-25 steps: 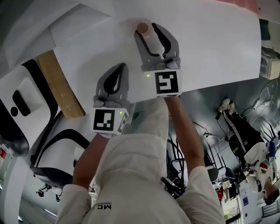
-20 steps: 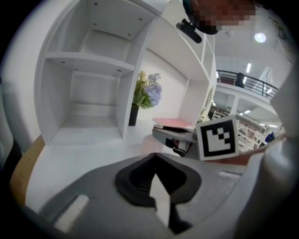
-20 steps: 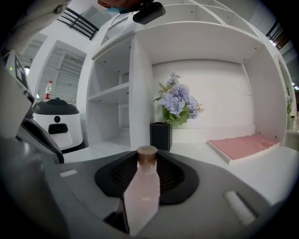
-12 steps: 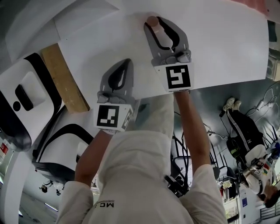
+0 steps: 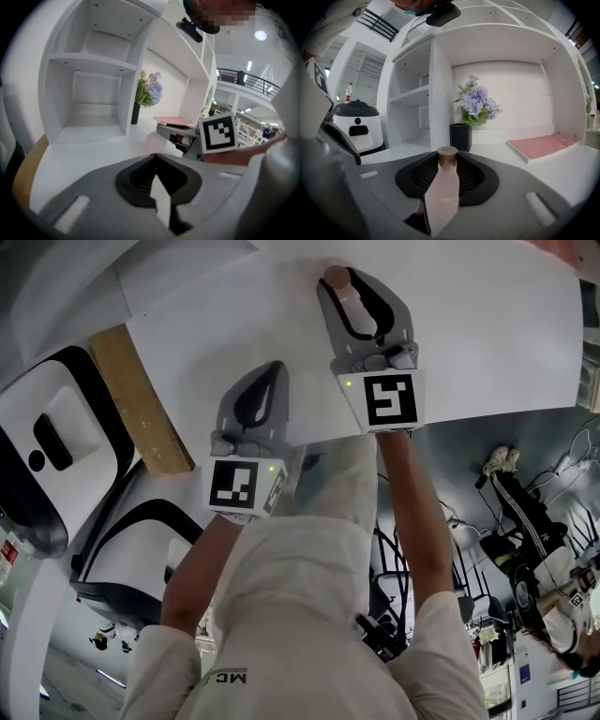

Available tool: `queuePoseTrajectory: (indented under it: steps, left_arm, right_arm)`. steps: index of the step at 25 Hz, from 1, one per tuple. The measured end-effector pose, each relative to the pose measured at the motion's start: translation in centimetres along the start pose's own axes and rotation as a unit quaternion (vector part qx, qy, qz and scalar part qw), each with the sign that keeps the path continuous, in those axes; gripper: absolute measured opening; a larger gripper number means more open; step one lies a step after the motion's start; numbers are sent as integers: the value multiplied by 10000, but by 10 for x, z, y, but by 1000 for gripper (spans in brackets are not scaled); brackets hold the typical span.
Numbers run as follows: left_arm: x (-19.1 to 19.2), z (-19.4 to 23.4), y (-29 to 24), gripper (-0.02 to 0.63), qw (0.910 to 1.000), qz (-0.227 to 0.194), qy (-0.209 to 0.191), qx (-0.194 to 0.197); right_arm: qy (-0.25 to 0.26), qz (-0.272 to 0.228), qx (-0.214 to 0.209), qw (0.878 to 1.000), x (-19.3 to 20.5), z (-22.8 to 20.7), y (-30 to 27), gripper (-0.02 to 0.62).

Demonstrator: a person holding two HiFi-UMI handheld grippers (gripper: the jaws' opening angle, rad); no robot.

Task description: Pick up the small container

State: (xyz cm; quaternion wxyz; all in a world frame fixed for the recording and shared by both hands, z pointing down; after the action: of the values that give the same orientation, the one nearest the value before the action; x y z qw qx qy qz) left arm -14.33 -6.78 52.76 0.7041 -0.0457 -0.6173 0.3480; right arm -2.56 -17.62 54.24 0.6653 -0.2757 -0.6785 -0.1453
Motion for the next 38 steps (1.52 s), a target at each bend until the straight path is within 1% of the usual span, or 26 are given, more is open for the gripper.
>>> queuePoseTrajectory:
  steps: [5,10,14,18,23,28,31,34,38]
  left_arm:
    - [-3,-6,5,2,10000,-38,-54,48]
    - [-8,-24,12,2,9998,-67,-140,130]
    - [-17,-39,20,2,9995,-111,-206,216]
    - [-30,-61,29,2,9990,-170,-264,311]
    - [-54,-92,44,2,9981,-282,-323,440]
    - [-81,-107,65,2,9975,-422,-351,438]
    - [-95,-119,76,2,9971,-525,-377,406]
    - [-110,-128,86,2,9962,-641,-398,442]
    - [-142,-146,97,2,9948,-769,-515,429]
  right_arm:
    - [7,-26,70,10000,-7,2,16,121]
    - [50,-68,56,9999,-22,0,42,120]
    - [74,-105,29,9999,-39,-2,63,120]
    - [-10,-137,62,9999,-62,-7,91,120]
    - [-100,-125,118,9998,-97,-15,130,121]
    - [-222,-90,160,9996,-135,-11,162,121]
    - [-127,56,61,9999,-152,-12,187,121]
    - [-198,99,107,9997,-173,-15,204,121]
    - [-102,162,80,9998,-201,-31,229,121]
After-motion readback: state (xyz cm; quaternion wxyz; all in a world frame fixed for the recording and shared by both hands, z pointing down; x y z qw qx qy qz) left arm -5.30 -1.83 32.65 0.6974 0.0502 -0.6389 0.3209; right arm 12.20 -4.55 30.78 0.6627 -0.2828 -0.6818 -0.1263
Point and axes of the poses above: the fingertips, and each gripper's own axes: y backward along the fingers, z to its left, x out of its underside, the point moved 6 cm from there along y, backward along the fingers, and after that the axes turned 2 degrees about -z, right-handed, at the moved point
